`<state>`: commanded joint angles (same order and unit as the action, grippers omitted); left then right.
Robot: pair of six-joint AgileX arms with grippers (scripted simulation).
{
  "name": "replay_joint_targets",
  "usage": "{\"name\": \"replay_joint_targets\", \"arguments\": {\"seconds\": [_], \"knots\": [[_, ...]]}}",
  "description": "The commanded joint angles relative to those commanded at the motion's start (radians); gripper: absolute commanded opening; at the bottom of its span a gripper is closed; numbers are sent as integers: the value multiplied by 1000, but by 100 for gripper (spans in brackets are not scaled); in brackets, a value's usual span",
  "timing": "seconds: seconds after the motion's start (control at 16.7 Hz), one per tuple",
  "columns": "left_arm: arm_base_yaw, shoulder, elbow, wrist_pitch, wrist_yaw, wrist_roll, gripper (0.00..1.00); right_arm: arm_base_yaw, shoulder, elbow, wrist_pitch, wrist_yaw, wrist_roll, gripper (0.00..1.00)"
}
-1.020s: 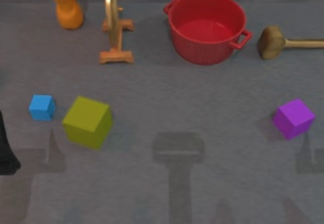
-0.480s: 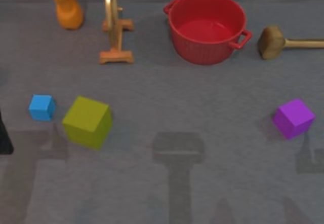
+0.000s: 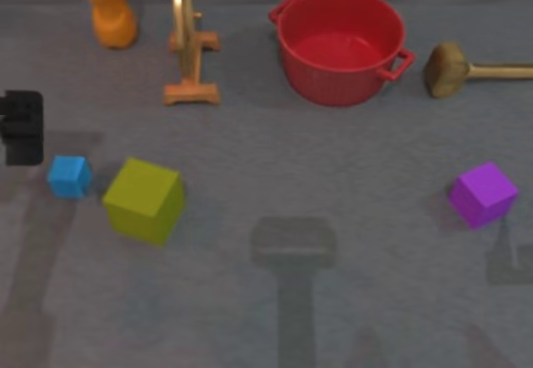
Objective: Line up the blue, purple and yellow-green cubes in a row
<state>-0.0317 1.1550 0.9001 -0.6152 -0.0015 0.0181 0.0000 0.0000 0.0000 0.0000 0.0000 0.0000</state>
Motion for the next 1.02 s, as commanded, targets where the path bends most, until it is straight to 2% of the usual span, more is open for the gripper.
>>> {"name": "replay_joint_targets", "arguments": {"seconds": [0.24, 0.54, 0.78, 1.02], "knots": [[-12, 409, 298, -218, -2, 8, 100, 0, 0, 0, 0, 0, 0, 100], [-23, 781, 603, -417, 0, 12, 100, 0, 0, 0, 0, 0, 0, 100], [-27, 939, 743, -496, 3, 13, 100, 0, 0, 0, 0, 0, 0, 100], [-27, 957, 762, -506, 4, 13, 100, 0, 0, 0, 0, 0, 0, 100]]}}
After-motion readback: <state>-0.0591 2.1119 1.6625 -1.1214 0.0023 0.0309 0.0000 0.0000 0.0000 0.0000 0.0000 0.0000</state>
